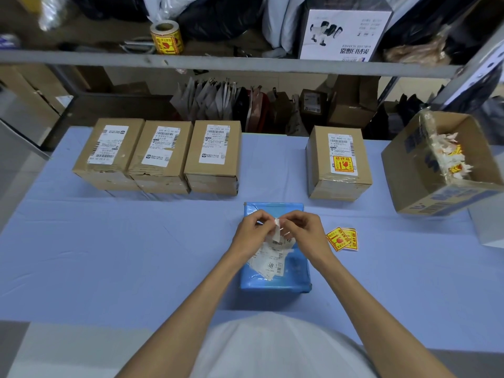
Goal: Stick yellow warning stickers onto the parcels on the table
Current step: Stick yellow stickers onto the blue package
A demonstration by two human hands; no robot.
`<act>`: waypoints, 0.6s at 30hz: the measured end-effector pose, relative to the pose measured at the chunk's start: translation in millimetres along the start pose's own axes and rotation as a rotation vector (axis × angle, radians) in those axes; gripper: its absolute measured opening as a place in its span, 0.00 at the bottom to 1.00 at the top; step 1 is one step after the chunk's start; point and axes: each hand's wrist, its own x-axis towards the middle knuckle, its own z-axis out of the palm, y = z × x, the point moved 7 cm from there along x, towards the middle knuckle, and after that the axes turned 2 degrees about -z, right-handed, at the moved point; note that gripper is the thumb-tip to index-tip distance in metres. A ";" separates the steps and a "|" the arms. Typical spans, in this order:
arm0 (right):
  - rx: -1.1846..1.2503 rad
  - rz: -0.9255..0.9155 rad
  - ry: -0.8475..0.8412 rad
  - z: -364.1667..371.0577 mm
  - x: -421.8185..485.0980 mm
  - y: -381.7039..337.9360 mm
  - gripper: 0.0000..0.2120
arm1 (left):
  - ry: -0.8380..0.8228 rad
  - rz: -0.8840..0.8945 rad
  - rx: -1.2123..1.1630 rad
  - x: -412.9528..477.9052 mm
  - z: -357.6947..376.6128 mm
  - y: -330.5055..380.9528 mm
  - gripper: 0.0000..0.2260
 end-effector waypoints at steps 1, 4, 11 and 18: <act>0.005 -0.005 -0.007 1.0 -0.4 -1.2 0.06 | 0.002 -0.005 -0.010 0.4 0.1 -0.2 0.09; 0.020 -0.024 -0.033 2.7 -1.8 -4.2 0.06 | -0.003 0.000 -0.028 1.3 0.0 2.0 0.08; 0.036 0.009 0.033 0.7 1.0 -0.7 0.04 | -0.027 -0.017 -0.090 2.9 1.5 -2.1 0.08; 0.008 -0.033 -0.010 3.5 2.2 -6.8 0.05 | -0.047 0.017 -0.094 7.4 4.2 -2.5 0.10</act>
